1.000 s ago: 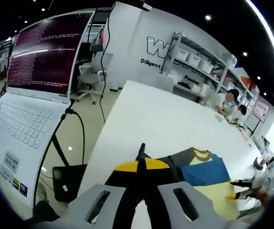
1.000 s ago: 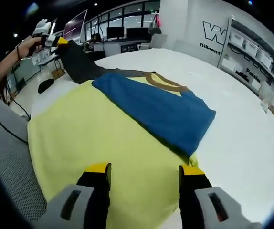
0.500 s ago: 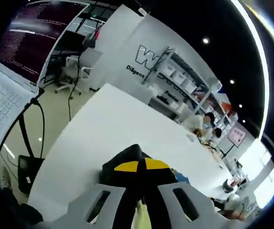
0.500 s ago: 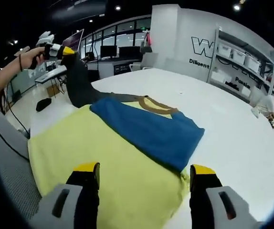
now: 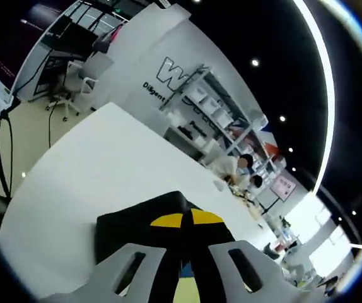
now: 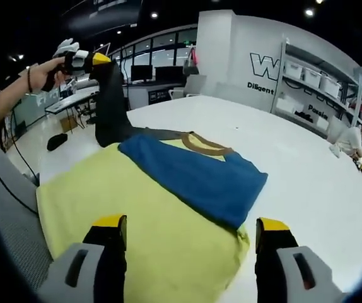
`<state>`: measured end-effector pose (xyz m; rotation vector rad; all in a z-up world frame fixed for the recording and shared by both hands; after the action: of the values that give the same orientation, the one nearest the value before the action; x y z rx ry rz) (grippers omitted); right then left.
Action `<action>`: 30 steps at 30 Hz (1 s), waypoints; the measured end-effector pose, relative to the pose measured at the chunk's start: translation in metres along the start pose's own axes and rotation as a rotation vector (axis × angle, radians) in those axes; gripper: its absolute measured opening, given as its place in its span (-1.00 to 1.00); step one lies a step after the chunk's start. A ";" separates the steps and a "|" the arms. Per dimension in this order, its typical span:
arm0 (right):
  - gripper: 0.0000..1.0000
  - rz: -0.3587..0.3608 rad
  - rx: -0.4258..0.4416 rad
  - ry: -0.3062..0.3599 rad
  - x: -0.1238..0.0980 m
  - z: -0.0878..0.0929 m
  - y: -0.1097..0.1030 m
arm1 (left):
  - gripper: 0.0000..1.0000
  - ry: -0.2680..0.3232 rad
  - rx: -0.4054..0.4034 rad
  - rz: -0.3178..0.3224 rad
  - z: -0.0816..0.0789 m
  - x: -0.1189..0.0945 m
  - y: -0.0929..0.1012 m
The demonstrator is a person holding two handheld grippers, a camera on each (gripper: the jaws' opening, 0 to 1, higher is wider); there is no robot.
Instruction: Fold the garment on the visible template until the final outline fits inside the template.
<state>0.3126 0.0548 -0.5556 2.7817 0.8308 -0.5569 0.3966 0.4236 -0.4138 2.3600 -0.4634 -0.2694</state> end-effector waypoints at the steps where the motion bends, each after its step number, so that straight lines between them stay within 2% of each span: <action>1: 0.65 0.001 0.000 0.003 0.000 0.000 0.000 | -1.00 -0.003 -0.001 0.006 0.002 0.002 0.002; 4: 0.67 0.000 0.008 0.002 0.000 0.001 0.000 | -1.00 0.002 -0.015 0.053 0.002 0.008 0.006; 12: 0.72 -0.016 0.008 0.012 0.003 0.000 -0.005 | -1.00 -0.024 -0.059 0.136 0.013 0.033 0.036; 14: 0.72 -0.017 0.009 0.014 0.003 0.000 -0.005 | -1.00 -0.033 -0.055 0.161 0.021 0.044 0.055; 20: 0.72 -0.020 0.006 0.011 0.004 0.000 -0.005 | -1.00 -0.049 -0.054 0.201 0.018 0.060 0.059; 22: 0.72 -0.017 0.008 0.010 0.004 0.000 -0.005 | -1.00 -0.062 -0.047 0.223 0.023 0.069 0.069; 24: 0.73 -0.014 0.007 0.002 0.004 0.001 -0.004 | -1.00 -0.086 -0.038 0.249 0.035 0.079 0.087; 26: 0.73 -0.011 0.005 0.001 0.004 0.001 -0.003 | -1.00 -0.098 -0.035 0.260 0.038 0.084 0.089; 30: 0.73 -0.008 0.010 -0.003 0.004 0.002 -0.003 | -1.00 -0.138 -0.028 0.280 0.057 0.094 0.099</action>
<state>0.3132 0.0585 -0.5587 2.7871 0.8405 -0.5682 0.4393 0.2838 -0.3937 2.2243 -0.8412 -0.3060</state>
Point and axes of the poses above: the point that each gripper's makers call its tool centre point, and the gripper's own axes: x roughly forward along the fingers, y roughly to its right, z roughly out of its underside, the point moved 7 cm from there along -x, roughly backward along the fingers, and after that the axes turned 11 degrees about y, right-handed, at the moved point
